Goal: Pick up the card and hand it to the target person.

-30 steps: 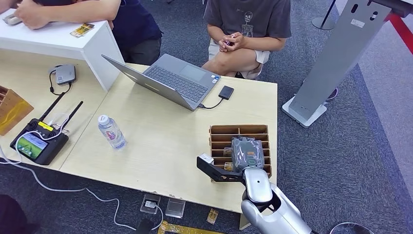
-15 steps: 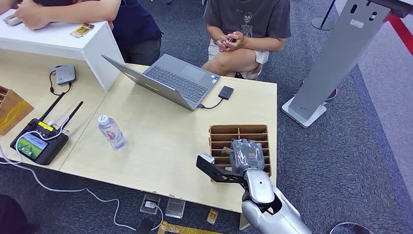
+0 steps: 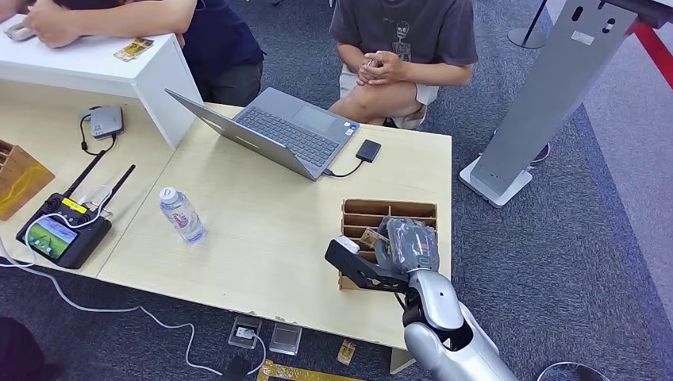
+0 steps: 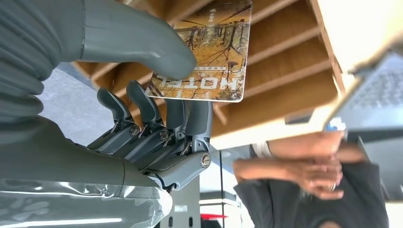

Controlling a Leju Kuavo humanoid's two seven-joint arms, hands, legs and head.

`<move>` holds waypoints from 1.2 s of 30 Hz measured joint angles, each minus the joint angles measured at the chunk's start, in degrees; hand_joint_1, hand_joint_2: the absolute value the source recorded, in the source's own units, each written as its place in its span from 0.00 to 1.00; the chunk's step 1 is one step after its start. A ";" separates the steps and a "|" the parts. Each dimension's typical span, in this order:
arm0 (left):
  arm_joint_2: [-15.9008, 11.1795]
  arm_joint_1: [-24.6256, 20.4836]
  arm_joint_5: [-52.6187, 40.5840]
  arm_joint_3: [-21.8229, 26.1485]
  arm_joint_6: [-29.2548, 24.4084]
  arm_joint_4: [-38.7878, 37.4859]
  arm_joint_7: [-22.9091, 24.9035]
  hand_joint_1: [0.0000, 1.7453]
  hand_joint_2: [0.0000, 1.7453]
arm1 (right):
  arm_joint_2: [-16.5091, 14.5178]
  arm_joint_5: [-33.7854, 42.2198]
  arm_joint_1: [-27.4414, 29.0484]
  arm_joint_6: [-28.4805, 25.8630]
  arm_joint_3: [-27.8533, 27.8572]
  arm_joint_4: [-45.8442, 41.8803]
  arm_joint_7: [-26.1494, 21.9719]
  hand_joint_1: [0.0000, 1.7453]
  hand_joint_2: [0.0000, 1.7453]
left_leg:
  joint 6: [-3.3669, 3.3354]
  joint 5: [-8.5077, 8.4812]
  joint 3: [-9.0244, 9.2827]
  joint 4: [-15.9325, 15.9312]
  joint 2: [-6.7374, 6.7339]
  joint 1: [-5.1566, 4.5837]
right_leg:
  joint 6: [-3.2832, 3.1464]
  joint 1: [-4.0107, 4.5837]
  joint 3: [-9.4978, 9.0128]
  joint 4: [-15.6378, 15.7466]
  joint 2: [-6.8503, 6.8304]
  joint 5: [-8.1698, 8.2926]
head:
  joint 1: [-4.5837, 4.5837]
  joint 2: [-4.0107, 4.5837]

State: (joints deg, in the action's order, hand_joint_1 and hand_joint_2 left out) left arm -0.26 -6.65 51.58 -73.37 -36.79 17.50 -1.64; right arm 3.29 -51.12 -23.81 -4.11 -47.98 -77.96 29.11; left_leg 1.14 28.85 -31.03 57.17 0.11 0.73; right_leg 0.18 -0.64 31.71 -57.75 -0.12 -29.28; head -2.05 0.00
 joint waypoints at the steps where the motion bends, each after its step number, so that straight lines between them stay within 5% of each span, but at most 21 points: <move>1: 0.00 0.00 0.01 0.00 -0.06 -0.01 -0.01 0.00 0.00 | 0.12 -0.04 -0.05 -0.02 0.13 -0.69 0.01 0.88 1.00 | 0.00 0.00 0.00 0.00 0.00 0.00 | 0.00 0.00 0.00 0.00 0.00 0.00 | 0.00 0.00; 21: 0.00 0.03 0.93 0.11 -0.67 -0.01 -0.82 0.00 0.00 | 1.79 -4.45 -6.17 -1.61 1.49 -9.62 0.56 0.82 1.00 | 0.00 0.00 -0.01 0.00 0.00 0.00 | 0.00 0.00 -0.01 0.00 0.00 0.00 | -0.01 0.00; 36: 0.02 -0.01 -0.87 0.07 -0.28 -0.01 -0.57 0.00 0.00 | 1.86 -17.46 -16.67 -14.91 2.01 0.33 -2.39 0.79 1.00 | 0.00 -0.01 -0.07 0.00 0.03 0.00 | 0.00 0.00 0.00 -0.01 -0.03 0.00 | 0.01 0.00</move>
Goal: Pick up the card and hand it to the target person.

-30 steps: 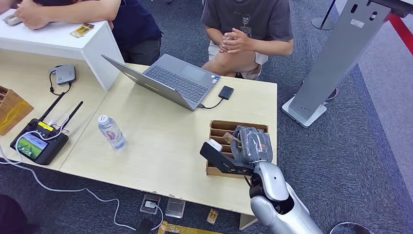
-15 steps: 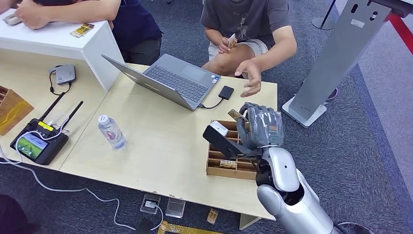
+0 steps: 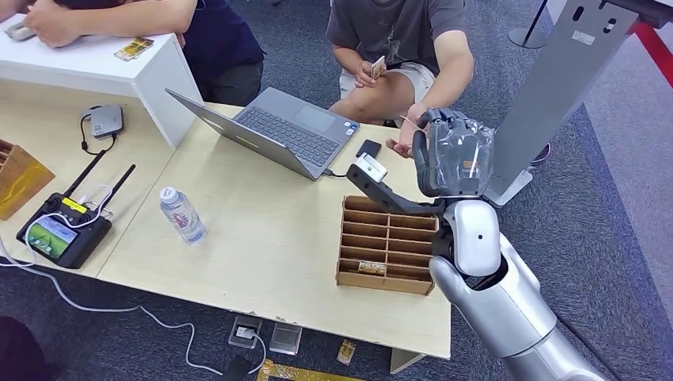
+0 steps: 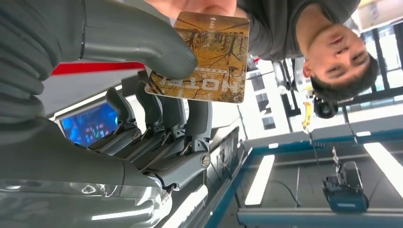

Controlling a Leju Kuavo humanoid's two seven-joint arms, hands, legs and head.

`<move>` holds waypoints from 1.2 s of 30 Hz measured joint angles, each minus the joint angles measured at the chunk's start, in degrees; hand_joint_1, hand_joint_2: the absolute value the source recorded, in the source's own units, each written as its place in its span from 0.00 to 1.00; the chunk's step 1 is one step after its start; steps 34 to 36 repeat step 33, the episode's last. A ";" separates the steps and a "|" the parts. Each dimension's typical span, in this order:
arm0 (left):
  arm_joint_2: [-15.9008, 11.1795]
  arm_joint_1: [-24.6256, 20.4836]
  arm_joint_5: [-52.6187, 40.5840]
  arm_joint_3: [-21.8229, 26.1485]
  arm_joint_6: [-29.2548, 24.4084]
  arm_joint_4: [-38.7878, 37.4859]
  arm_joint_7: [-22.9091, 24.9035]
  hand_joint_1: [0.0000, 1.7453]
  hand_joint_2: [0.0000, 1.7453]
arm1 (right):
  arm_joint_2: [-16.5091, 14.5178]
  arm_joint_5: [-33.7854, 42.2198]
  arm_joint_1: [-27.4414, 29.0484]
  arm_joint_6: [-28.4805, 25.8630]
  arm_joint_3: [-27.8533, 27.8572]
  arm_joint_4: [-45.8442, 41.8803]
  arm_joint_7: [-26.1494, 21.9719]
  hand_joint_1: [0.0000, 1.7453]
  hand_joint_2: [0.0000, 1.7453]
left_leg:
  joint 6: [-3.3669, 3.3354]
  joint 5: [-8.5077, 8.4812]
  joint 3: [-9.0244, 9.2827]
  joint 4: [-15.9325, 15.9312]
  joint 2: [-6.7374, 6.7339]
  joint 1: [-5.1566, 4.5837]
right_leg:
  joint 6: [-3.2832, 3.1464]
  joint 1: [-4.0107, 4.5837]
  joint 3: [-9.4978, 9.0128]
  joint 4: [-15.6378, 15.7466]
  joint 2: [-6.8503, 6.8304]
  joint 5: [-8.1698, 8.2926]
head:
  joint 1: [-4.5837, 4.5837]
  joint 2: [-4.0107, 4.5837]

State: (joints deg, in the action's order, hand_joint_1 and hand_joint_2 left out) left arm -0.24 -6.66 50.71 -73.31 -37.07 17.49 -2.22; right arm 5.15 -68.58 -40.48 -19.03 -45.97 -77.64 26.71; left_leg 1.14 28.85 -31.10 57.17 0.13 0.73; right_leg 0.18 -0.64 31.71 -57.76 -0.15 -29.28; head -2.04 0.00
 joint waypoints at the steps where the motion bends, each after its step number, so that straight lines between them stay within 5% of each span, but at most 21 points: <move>1: 0.00 0.00 0.00 0.00 -0.02 0.00 0.11 0.00 0.00 | -0.15 -0.58 -0.55 -0.44 -0.10 1.12 -0.19 0.78 1.00 | 0.00 0.00 0.00 0.00 0.00 0.00 | 0.00 0.00 0.00 0.00 0.00 0.00 | 0.01 0.00; 9: 0.00 -0.02 0.02 0.00 -0.17 0.00 0.23 0.00 0.00 | -1.94 -2.54 -3.02 -0.18 -1.28 9.03 -0.68 0.73 1.00 | 0.00 0.00 -0.01 0.00 0.01 0.00 | 0.00 0.00 0.00 -0.01 -0.01 0.00 | -0.02 0.00; 11: 0.00 -0.01 0.04 0.00 -0.29 0.00 0.31 0.00 0.00 | -2.49 -2.51 -3.35 0.31 -1.58 10.82 -0.81 0.65 1.00 | 0.00 0.00 -0.02 0.00 0.01 0.00 | 0.00 0.00 0.00 -0.01 -0.01 0.00 | -0.01 0.00; 15: 0.00 -0.01 0.30 0.00 -0.67 0.00 0.67 0.00 0.00 | -3.67 -2.24 -4.14 1.55 -2.25 14.48 -1.18 0.07 1.00 | 0.00 -0.01 -0.02 0.00 0.01 0.00 | 0.00 0.00 0.00 -0.01 -0.01 0.00 | 0.01 0.00; 16: 0.00 -0.01 0.45 0.01 -0.77 0.00 0.75 0.00 0.00 | -4.03 -2.06 -4.28 2.03 -2.43 15.35 -1.23 0.00 1.00 | 0.00 -0.01 -0.02 0.00 0.02 0.00 | 0.00 0.00 0.01 -0.01 -0.01 0.00 | 0.02 0.00; 25: 0.00 0.01 1.15 0.04 -1.47 0.00 1.62 0.00 0.00 | -6.71 0.72 -4.91 3.20 -3.98 21.21 -1.23 0.00 1.00 | 0.00 -0.01 -0.04 0.00 0.01 0.00 | 0.00 0.00 0.05 -0.01 -0.01 0.00 | -0.02 0.00; 28: 0.00 0.01 1.39 0.05 -1.69 0.00 1.64 0.00 0.00 | -7.15 4.02 -4.85 0.44 -4.16 22.14 -2.16 0.00 1.00 | 0.00 -0.01 -0.03 0.00 0.01 0.00 | 0.00 0.00 0.05 -0.01 -0.01 0.00 | 0.01 0.00; 32: 0.00 0.04 1.77 0.10 -1.89 0.00 1.81 0.00 0.00 | -7.70 19.10 -3.24 -8.90 -3.08 22.46 -8.99 0.00 1.00 | 0.00 -0.01 -0.01 0.00 0.00 0.00 | 0.00 0.00 0.05 -0.01 0.00 0.00 | 0.01 0.00; 36: 0.00 0.05 1.79 0.10 -1.89 0.00 1.82 0.00 0.00 | -7.75 20.49 -3.01 -9.72 -2.95 22.45 -9.66 0.00 1.00 | 0.00 -0.01 -0.01 0.00 0.00 0.00 | 0.00 0.00 0.05 -0.01 0.00 0.00 | 0.01 0.00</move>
